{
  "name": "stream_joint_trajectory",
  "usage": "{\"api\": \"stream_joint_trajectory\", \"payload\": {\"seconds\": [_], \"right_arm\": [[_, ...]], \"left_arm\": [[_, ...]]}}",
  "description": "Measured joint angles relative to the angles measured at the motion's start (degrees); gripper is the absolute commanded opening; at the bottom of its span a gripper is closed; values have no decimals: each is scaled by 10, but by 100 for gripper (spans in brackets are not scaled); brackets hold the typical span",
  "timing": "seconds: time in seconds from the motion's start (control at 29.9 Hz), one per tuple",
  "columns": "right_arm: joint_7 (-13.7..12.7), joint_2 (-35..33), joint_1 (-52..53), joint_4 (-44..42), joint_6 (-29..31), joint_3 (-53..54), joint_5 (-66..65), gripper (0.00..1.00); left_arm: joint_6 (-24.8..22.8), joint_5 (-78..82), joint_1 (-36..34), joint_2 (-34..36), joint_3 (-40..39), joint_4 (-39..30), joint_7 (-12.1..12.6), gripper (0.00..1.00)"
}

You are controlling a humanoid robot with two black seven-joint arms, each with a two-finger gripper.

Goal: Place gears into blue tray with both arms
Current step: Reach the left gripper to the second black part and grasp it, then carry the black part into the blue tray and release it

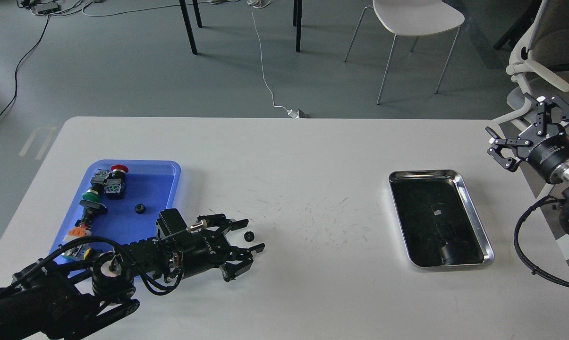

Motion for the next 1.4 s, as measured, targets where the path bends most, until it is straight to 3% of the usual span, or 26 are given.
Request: {"api": "stream_joint_trajectory", "payload": {"seconds": [0.1, 0.33, 0.57, 0.8, 0.97, 1.2, 1.4], "right_arm": [[0, 0, 0, 0, 0, -2, 0, 95], [2, 0, 0, 1, 0, -2, 0, 95], [2, -2, 1, 5, 0, -2, 0, 95], [1, -17, 1, 53, 0, -3, -4, 95], [1, -19, -2, 102, 0, -6, -18, 95], [1, -11, -22, 154, 0, -31, -53, 95], [2, -8, -24, 156, 0, -34, -56, 95]], "left_arm": [[1, 0, 2, -1, 0, 3, 0, 26], [1, 0, 4, -2, 0, 7, 2, 8], [10, 0, -4, 36, -25, -15, 2, 7], [17, -71, -17, 185, -61, -104, -3, 8], [39, -163, 1, 280, -65, -114, -31, 8], [94, -206, 84, 298, -61, -76, -51, 9], [125, -206, 128, 270, -61, -14, -65, 9]]}}
